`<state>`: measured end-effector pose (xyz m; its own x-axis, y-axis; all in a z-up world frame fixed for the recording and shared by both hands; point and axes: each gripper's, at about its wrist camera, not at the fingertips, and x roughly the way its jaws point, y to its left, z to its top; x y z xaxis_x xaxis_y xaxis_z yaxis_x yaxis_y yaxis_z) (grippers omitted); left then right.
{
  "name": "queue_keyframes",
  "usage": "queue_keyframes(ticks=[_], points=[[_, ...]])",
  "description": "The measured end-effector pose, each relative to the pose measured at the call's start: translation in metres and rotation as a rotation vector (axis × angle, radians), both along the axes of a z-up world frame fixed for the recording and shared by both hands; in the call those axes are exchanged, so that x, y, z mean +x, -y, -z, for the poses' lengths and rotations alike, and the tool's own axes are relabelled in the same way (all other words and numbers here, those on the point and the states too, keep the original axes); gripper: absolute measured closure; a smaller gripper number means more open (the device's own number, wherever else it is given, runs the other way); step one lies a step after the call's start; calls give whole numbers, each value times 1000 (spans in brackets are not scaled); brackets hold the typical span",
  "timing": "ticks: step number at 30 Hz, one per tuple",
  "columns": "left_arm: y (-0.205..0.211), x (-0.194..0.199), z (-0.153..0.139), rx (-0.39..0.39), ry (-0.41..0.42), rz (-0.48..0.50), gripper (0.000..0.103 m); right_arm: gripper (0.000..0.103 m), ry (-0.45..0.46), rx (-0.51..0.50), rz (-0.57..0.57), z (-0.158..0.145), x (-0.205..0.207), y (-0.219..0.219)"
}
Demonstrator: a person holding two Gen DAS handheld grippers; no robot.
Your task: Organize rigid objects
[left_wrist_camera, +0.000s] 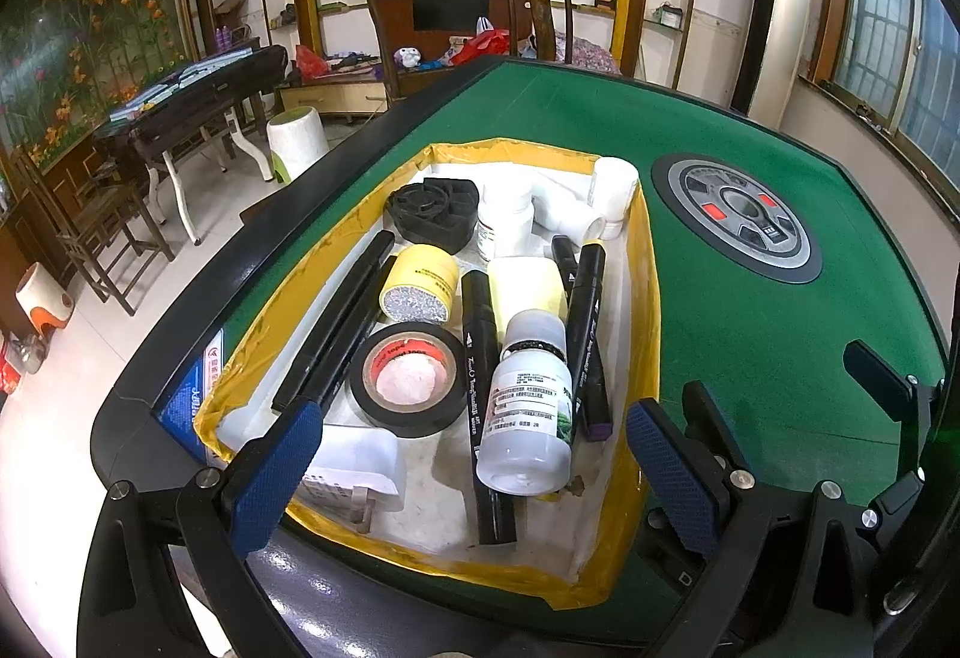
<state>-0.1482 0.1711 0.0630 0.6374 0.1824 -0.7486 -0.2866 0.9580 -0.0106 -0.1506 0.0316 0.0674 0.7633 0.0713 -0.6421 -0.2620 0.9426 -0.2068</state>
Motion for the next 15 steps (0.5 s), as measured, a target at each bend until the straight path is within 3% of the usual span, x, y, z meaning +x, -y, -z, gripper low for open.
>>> queue_keyframes(ticks=[10, 15], points=[[-4, -2, -3, -5, 29, -15, 1, 0, 0, 0, -1, -1, 0, 0], [-1, -4, -8, 36, 42, -24, 1, 0, -1, 5, 3, -1, 0, 1]])
